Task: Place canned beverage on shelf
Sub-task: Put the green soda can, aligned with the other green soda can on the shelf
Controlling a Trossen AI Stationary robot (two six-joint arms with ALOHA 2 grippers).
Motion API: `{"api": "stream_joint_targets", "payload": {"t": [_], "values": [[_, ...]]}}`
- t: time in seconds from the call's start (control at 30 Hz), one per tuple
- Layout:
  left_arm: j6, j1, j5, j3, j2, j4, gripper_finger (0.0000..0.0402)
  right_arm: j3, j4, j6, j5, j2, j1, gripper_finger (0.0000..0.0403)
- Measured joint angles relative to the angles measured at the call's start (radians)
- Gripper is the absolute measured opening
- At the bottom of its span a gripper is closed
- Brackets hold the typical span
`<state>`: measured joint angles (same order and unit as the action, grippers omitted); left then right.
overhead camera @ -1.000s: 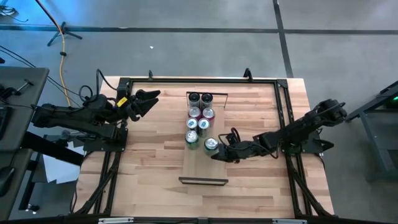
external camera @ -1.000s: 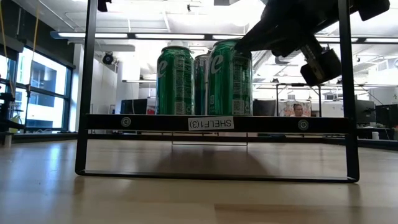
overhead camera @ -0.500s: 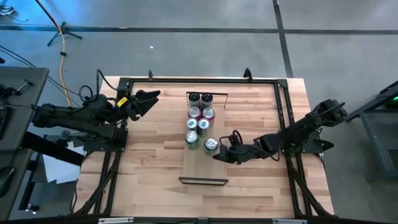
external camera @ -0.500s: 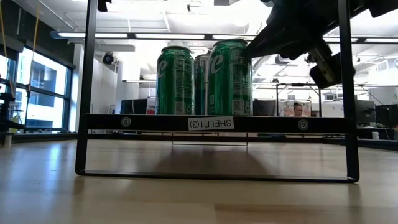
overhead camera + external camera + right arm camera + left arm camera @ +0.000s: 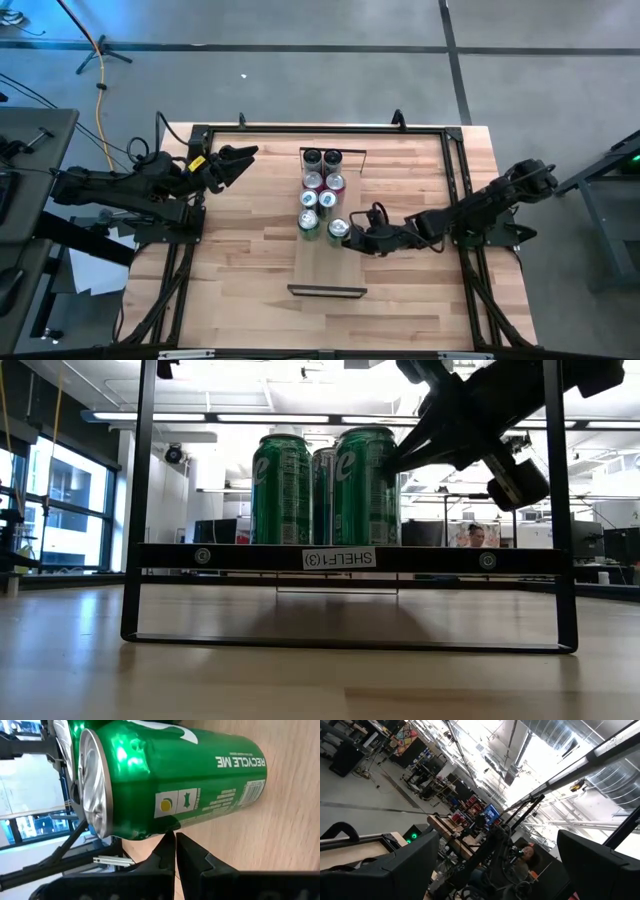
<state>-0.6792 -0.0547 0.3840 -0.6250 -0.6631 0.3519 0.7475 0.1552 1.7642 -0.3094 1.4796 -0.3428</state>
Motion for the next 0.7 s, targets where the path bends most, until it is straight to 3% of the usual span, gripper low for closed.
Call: {"api": "stream_joint_targets", "payload": {"t": [0.43,0.7], "values": [[0.001,0.0,0.01,0.0,-0.002,0.0,0.0365,0.0,0.001,-0.054,0.035,0.0,0.06,0.0],[0.002,0.0,0.018,0.0,-0.002,0.0,0.0365,-0.001,0.021,-0.102,0.121,-0.016,0.035,0.0]]}}
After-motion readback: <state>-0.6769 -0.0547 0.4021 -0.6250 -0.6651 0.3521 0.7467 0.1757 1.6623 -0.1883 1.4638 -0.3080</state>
